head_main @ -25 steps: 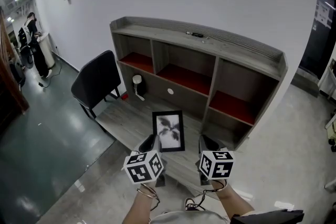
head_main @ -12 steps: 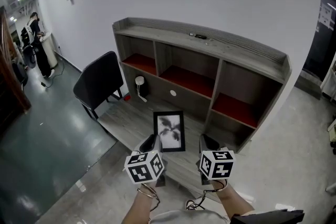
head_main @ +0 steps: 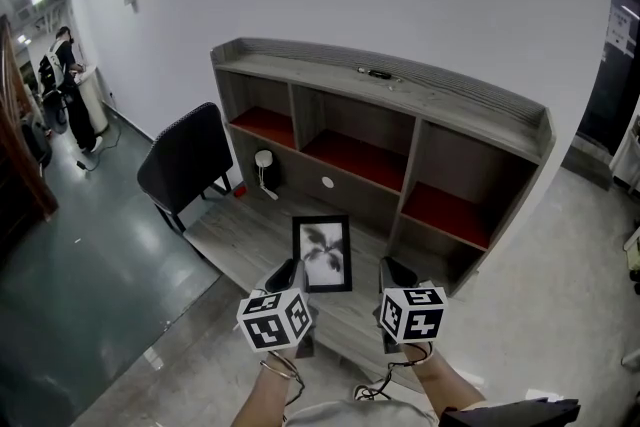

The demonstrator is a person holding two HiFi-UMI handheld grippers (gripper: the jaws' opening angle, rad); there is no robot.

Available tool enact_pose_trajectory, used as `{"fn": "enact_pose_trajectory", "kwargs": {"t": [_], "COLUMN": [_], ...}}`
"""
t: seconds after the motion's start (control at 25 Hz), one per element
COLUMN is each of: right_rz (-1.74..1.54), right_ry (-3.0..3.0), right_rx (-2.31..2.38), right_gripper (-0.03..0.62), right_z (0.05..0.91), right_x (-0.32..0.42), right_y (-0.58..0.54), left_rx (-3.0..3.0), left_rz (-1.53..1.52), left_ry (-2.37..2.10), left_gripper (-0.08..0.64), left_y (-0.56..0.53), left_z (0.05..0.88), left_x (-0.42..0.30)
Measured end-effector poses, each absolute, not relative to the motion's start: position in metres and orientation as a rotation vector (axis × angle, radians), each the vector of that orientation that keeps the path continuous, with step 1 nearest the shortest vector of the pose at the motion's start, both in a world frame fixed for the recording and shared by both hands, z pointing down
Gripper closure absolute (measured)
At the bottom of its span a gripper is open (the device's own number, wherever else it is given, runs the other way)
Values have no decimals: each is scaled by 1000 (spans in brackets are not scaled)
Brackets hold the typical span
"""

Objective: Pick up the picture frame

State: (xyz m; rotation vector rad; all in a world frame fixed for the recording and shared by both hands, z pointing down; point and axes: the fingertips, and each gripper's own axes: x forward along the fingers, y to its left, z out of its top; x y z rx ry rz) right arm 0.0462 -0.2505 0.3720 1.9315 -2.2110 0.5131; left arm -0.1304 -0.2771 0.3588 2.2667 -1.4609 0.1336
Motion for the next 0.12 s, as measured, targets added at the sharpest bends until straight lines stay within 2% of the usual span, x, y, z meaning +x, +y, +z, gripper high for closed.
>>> {"fn": "enact_pose_trajectory", "kwargs": {"t": [0.12], "right_rz": [518], "right_ry": [-2207], "right_rx": [1928], "right_gripper": [561], "right_z": [373], "right_x": [48], "right_y": [-251], "left_rx": [2267], "left_rz": [136], "left_ry": [-1456], "left_gripper": [486], "left_y": [-278], "left_z": [360], "left_x": [-129]}}
